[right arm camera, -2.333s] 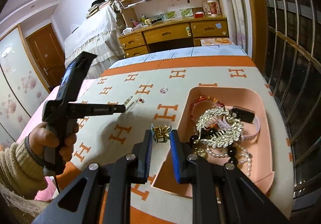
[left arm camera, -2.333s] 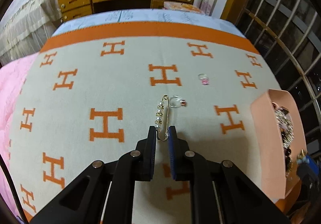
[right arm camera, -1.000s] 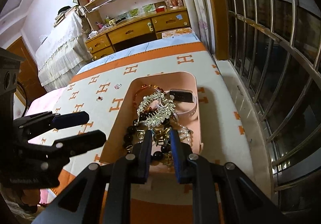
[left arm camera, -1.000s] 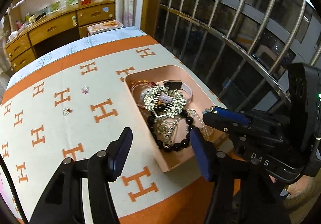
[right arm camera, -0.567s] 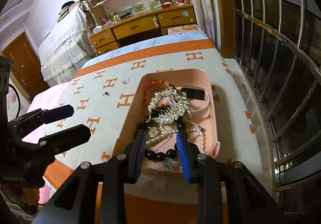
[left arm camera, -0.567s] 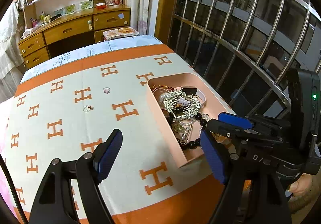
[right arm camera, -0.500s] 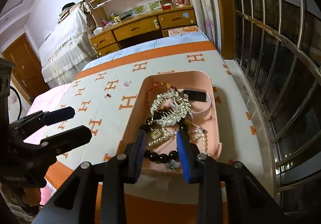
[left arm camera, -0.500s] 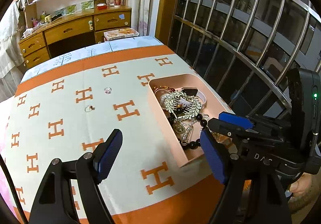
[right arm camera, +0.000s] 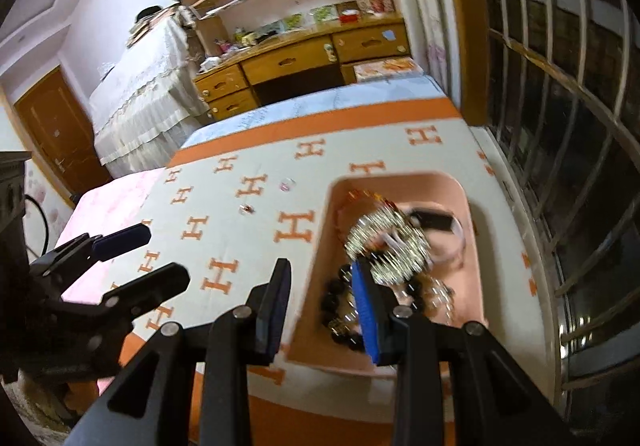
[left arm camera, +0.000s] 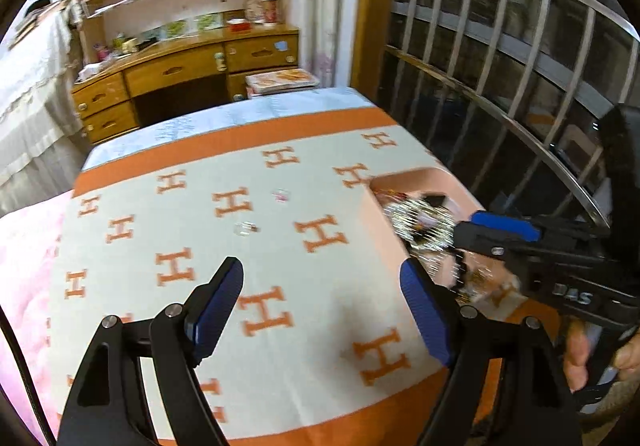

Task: Organize jewelry
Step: 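Withdraw both tools from the box toward the two rings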

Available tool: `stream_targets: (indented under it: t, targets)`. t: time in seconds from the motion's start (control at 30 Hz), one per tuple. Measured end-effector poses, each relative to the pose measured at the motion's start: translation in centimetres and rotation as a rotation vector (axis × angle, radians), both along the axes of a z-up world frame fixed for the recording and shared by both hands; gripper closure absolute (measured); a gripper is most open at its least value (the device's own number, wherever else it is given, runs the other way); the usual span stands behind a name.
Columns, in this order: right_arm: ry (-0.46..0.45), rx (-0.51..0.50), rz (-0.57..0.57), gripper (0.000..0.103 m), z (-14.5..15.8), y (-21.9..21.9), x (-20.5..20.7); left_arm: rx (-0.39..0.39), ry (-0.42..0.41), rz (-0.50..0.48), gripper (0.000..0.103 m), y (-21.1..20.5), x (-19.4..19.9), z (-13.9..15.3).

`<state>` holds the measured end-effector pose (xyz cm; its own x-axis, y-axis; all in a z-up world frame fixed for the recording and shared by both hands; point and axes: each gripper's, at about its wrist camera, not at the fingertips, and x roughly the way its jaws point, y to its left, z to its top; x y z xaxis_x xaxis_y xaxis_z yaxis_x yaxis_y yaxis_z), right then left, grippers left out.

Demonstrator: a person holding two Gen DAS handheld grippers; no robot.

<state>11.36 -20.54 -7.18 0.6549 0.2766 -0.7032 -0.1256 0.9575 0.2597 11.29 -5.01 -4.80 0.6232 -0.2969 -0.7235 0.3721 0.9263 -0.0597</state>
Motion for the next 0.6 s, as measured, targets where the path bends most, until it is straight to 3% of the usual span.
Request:
stream_targets:
  t: [0.17,0.33,0.6]
  targets:
    - [-0.042,-0.033,0.052,0.071,2.9,1.8,1.7,0.022,-0.046,0.095,0.024,3.1,2.0,2.3]
    - [-0.061,-0.064,0.063,0.071,5.8,2.7,4.7,0.037,-0.083,0.123,0.024,5.7,4.1,4.7]
    - [0.013,-0.036,0.073,0.071,8.2,3.0,11.5,0.138,-0.033,0.120,0.023,7.7,9.7,6.2]
